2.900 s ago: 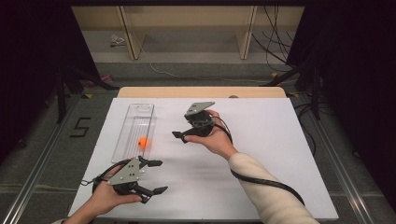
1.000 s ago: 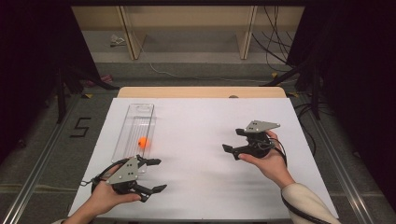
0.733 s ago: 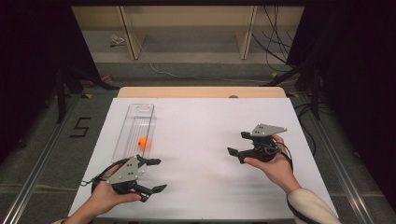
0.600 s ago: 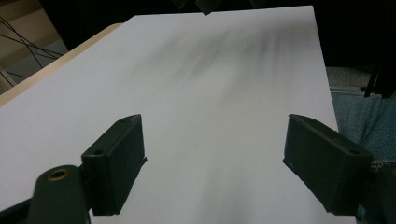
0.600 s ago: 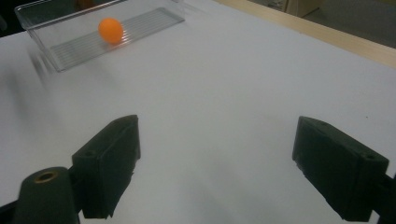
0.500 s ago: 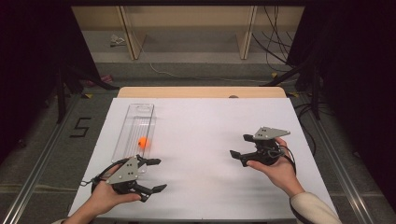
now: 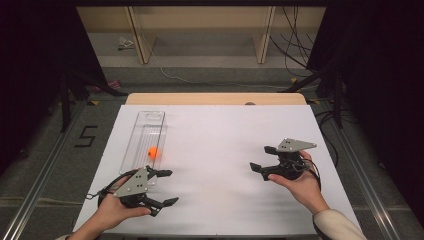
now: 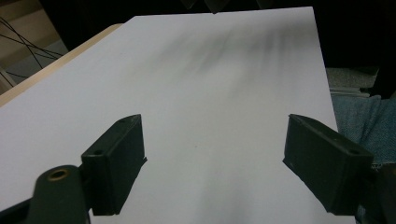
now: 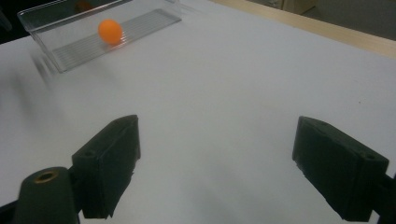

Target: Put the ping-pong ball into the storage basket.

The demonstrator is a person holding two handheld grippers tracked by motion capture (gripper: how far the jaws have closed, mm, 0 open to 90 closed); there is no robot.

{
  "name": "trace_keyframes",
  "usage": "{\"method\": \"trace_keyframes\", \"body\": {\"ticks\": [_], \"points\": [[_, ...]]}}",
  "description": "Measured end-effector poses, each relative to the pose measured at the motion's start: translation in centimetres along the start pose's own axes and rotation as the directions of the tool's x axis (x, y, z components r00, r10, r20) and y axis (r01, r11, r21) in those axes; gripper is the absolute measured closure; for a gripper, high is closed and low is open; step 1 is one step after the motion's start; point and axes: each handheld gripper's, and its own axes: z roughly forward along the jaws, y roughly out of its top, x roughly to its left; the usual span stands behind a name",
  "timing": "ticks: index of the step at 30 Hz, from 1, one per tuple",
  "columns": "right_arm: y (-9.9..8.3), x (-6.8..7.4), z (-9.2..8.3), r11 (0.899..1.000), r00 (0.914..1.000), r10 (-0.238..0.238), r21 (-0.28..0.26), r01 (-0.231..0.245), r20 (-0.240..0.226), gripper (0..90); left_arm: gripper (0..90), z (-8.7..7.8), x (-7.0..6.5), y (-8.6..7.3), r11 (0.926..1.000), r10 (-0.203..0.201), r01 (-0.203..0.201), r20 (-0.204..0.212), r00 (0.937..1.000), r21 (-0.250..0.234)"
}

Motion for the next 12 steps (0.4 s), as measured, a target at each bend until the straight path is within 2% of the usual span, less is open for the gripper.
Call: {"method": "trace_keyframes", "body": {"ticks": [12], "points": [[-0.09, -0.05, 0.06, 1.0, 1.0, 0.007, -0.007, -0.007, 0.001, 16.1, 19.9, 0.09, 0.0, 0.03, 1.0, -0.002, 0.002, 0.004, 1.0, -0.001]]}}
